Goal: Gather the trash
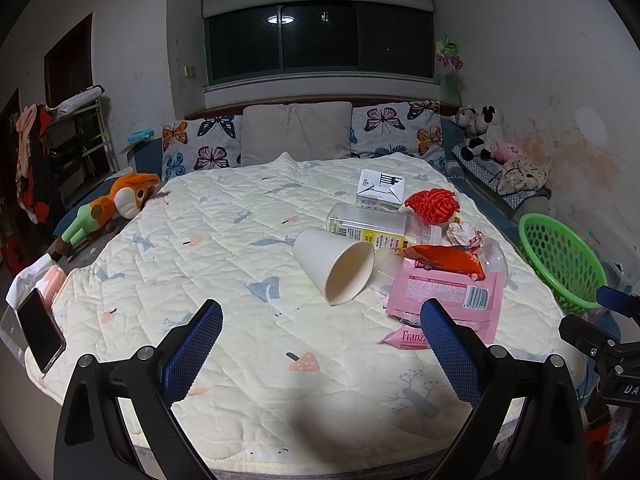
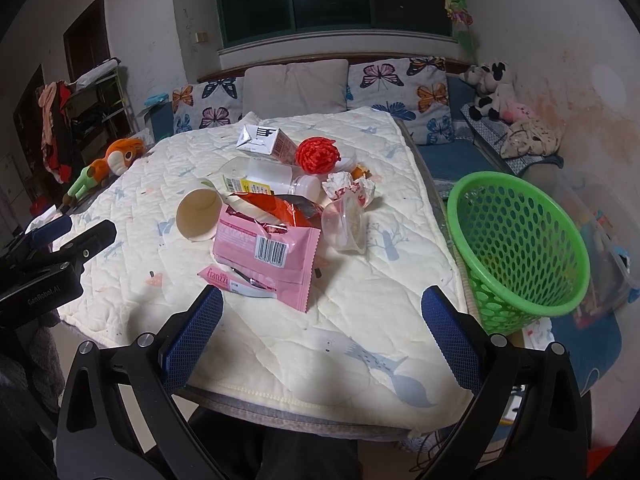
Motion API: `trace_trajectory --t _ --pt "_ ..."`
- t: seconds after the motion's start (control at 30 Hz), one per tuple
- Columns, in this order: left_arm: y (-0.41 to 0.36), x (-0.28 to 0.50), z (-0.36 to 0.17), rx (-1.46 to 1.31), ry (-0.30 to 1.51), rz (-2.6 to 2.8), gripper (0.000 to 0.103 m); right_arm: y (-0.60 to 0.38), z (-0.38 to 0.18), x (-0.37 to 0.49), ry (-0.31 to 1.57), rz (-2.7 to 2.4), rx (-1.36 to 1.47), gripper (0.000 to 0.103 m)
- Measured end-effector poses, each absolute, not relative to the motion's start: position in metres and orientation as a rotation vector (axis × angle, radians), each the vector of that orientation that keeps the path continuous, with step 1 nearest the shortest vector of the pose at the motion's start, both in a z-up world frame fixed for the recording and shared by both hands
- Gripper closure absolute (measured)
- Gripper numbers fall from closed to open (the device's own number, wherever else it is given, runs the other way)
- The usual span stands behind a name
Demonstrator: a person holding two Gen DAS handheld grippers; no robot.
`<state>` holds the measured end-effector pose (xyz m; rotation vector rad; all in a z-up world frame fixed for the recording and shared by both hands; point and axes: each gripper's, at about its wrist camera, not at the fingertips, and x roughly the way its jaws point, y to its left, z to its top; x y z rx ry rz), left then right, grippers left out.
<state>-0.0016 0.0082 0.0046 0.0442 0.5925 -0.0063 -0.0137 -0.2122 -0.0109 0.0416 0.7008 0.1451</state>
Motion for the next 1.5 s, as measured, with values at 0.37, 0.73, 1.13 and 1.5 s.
trace_trajectory --t 0.37,0.73,1.13,1.5 --pt "0.0087 -0.0018 0.0043 0.044 0.594 -0.006 0.007 -0.2126 -0.0122 -0.0127 0.707 0.145 0.042 0.004" --pt "0.0091 -0.0016 0.0030 0.043 0.596 -0.006 0.007 -0.2132 -0.0147 -0.0105 0.710 0.146 0.044 0.004" --pt "0.0088 -0.0013 0.0031 0.044 0.597 -0.006 0.007 -0.2132 -0.0164 -0.0098 0.714 0.145 0.043 0.004" --pt "0.0088 -0.0005 0.0023 0.044 0.599 -0.007 0.007 -0.2129 -0.0169 -0.0087 0.714 0.144 0.042 0.004"
